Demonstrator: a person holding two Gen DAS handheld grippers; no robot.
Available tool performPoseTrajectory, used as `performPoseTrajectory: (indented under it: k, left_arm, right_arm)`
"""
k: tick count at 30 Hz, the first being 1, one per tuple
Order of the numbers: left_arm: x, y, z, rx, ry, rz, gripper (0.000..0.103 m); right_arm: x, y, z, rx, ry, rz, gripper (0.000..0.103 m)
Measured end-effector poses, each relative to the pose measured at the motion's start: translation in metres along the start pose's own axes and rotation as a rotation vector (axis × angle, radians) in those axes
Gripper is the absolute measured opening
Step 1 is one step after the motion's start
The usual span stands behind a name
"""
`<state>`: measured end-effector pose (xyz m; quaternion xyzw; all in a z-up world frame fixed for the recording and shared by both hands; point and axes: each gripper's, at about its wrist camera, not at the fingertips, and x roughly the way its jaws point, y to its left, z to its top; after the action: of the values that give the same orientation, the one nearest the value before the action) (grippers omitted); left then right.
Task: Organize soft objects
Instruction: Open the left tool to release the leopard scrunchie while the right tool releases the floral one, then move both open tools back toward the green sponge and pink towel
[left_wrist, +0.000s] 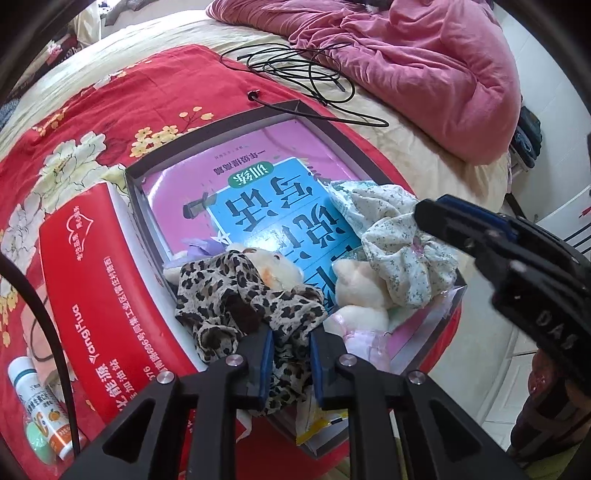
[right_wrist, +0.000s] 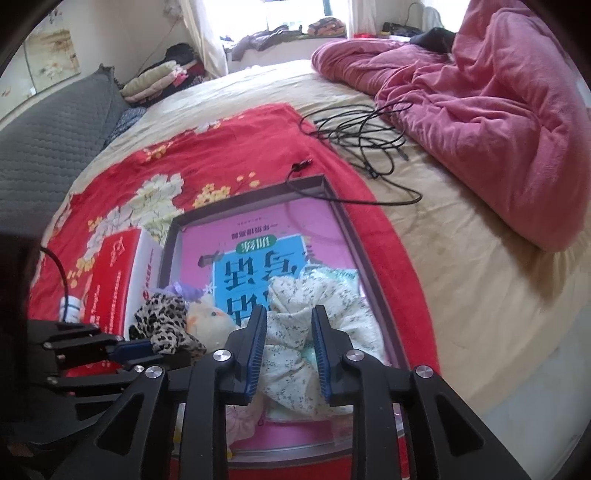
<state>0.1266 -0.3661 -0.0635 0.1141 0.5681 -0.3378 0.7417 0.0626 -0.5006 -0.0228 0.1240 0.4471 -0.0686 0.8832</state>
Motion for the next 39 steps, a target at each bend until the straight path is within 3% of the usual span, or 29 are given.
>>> performPoseTrajectory:
  k: [3, 7, 12, 14, 24, 27, 29, 39]
  left_arm:
    - [0.001, 0.0, 0.0, -0.009, 0.006, -0.015, 0.022]
    - [0.001, 0.0, 0.0, -0.022, 0.008, -0.041, 0.036]
    - [-0.002, -0.001, -0.002, -0.021, 0.002, -0.046, 0.041]
    - [-0.005, 0.0, -0.003, -0.018, -0.001, -0.045, 0.05]
    - [-0.024, 0.005, -0.002, -0.026, -0.04, -0.031, 0.052]
    - [-0.032, 0.006, -0.004, -0.024, -0.056, -0.021, 0.055]
    - [-0.039, 0.005, -0.004, -0.019, -0.07, -0.009, 0.062]
    - [-0.075, 0.009, -0.016, -0.016, -0.128, 0.013, 0.071]
  right_arm:
    - [-0.008, -0.005, 0.002, 0.016, -0.014, -0.002, 0.03]
    - [-0.016, -0.008, 0.004, 0.023, -0.027, -0.009, 0.03]
    - [-0.021, -0.006, 0.006, 0.028, -0.038, -0.002, 0.03]
    - [-0.022, -0.005, 0.006, 0.023, -0.04, -0.003, 0.03]
    - [-0.029, 0.002, 0.009, 0.016, -0.052, -0.005, 0.032]
    - [-0.033, 0.005, 0.009, 0.013, -0.057, -0.008, 0.041]
    - [-0.036, 0.007, 0.009, 0.008, -0.063, -0.007, 0.043]
    - [-0.056, 0.024, 0.012, -0.014, -0.096, -0.017, 0.053]
